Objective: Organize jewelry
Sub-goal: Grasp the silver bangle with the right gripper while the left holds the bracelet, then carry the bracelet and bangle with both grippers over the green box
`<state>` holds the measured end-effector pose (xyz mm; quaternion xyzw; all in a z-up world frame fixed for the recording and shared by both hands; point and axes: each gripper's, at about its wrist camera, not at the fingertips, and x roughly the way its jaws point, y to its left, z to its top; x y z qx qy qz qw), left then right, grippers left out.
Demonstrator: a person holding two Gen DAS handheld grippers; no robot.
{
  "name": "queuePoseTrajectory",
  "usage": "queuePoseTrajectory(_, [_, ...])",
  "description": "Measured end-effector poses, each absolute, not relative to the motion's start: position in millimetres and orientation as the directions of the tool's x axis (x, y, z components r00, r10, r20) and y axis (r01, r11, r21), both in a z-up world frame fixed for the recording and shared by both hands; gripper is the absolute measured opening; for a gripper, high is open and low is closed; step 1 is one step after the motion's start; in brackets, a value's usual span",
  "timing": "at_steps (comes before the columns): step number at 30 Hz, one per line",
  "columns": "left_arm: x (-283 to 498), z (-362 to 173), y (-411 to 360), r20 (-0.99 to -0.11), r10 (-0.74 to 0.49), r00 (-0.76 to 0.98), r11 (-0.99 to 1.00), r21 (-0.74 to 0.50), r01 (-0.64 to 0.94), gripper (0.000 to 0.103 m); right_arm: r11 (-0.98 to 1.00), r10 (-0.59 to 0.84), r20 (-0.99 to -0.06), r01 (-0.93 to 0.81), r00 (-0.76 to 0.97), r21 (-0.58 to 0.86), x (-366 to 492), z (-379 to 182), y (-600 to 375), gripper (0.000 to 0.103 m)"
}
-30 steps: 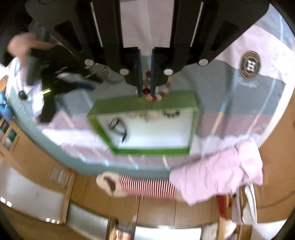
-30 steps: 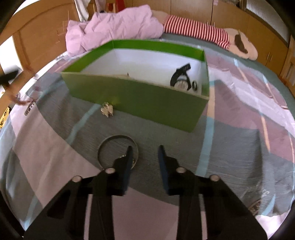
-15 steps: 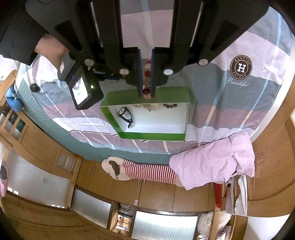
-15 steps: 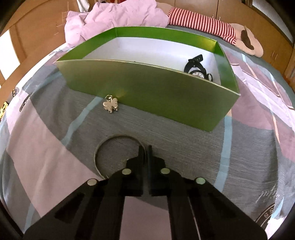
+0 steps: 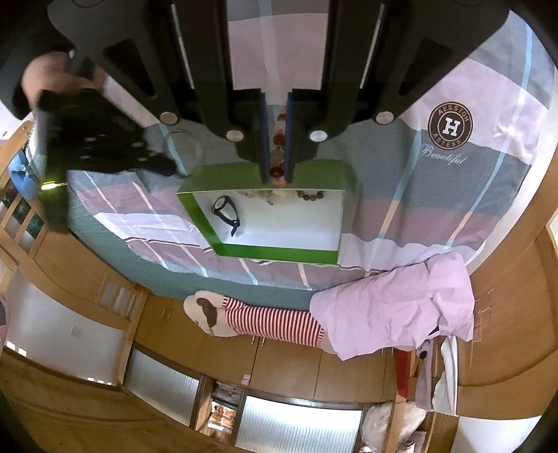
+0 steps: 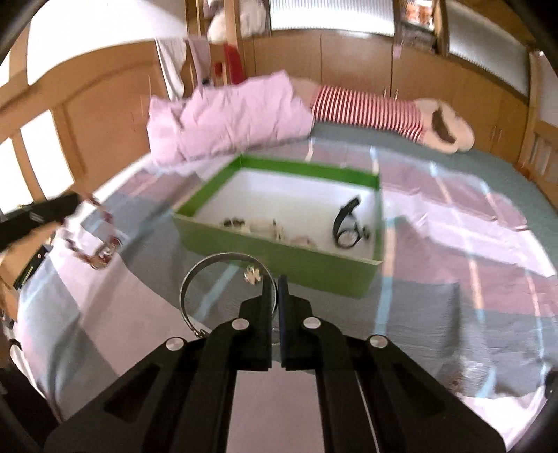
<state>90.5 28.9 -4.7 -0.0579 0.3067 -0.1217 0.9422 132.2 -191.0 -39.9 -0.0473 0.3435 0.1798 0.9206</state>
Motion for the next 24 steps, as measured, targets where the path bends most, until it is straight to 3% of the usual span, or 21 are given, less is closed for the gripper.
queuePoseTrajectory(12, [82,-1,10,-0.549,-0.294,0.783,0.956,-0.184,0.23,0.008,0.961,0.264,-0.564,-0.266,0.783,0.08,83,-8,-221,0.003])
queuePoseTrajectory(24, [88,-10,6,-0.57,-0.281,0.772,0.96,-0.175,0.22,0.008,0.959,0.271,-0.572,-0.267,0.774,0.093,86,-10,-222,0.003])
